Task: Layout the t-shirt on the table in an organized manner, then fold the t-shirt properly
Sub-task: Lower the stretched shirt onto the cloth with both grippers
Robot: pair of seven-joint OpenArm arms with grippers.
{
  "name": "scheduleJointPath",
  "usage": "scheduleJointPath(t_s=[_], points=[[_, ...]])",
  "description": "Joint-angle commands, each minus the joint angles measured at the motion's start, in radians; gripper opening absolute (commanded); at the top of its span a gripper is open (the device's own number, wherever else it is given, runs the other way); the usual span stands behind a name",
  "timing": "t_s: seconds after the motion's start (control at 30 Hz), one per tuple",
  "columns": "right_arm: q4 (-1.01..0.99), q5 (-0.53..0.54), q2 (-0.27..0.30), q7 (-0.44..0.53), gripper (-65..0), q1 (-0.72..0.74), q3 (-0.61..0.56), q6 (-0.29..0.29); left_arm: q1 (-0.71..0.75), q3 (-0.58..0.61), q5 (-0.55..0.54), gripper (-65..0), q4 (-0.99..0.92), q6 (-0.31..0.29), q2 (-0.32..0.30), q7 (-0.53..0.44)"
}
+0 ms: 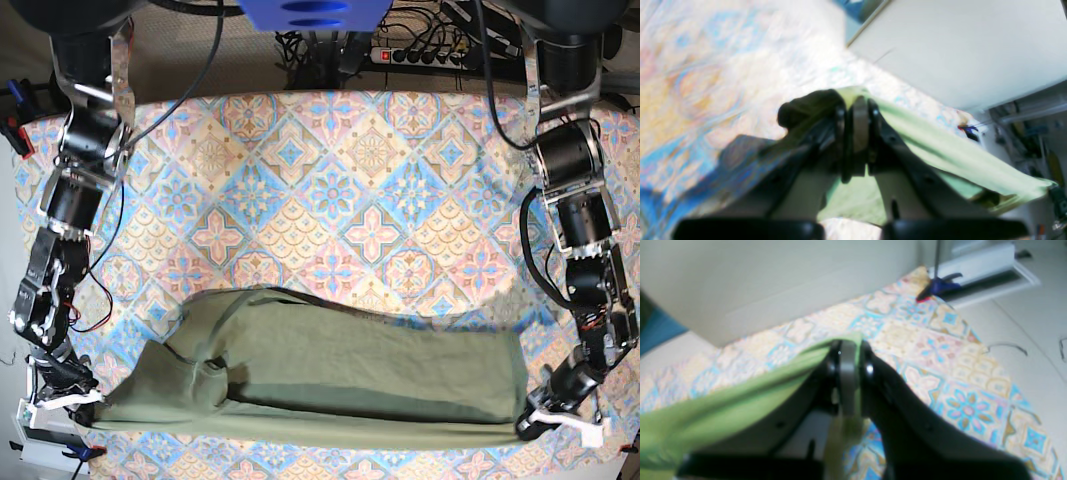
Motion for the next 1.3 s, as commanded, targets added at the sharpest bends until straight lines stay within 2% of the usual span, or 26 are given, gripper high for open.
scheduleJointPath(t_s=[0.0,0.13,0.3,0.37,0.6,0.83,0.97,1.07,1.13,1.27], points=[[-0.006,0.014,0.011,0.048,-64.4,0.075,0.002,0.010,-0.052,0.024,-0.006,-65.0,-0.014,-0.002,-0.017,-0.036],[-0.057,0.014,0.011,0.044,-64.4,0.150,0.002,0.012,-0.098,0.096,-0.009,-65.0,-0.052,-0.002,-0.017,-0.065],[-0.008,0.015,0.011,0.022,-64.5,0.146,0.002,0.012,-0.058,0.119,-0.010,-50.8,-0.052,0.001,-0.023,-0.051],[0.043,0.015,0.011,0.004,-64.4,0.138,0.002,0.013,-0.006,0.111,-0.012,-50.7,-0.052,0.001,-0.038,-0.042],[0.155,0.017,0.011,-0.001,-64.4,-0.077,0.004,0.013,0.209,0.110,-0.015,-50.7,-0.052,0.000,-0.044,-0.042],[0.184,0.017,0.005,-0.001,-64.5,-0.158,0.007,0.013,0.341,0.108,-0.015,-50.8,-0.048,-0.002,-0.012,-0.043],[0.201,0.017,0.005,-0.002,-64.5,-0.169,0.009,0.013,0.338,0.107,-0.015,-50.2,-0.048,-0.002,0.006,-0.043],[0.201,0.017,0.005,-0.002,-64.6,-0.169,0.009,0.013,0.275,0.096,-0.016,-49.3,-0.048,-0.002,0.035,-0.060],[0.201,0.017,0.005,-0.002,-64.6,-0.169,0.009,0.013,0.247,0.077,-0.015,-46.0,-0.051,-0.002,0.049,-0.088],[0.201,0.017,0.005,-0.002,-64.6,-0.169,0.009,0.013,0.172,0.060,-0.006,-34.0,-0.057,0.003,0.098,-0.161]])
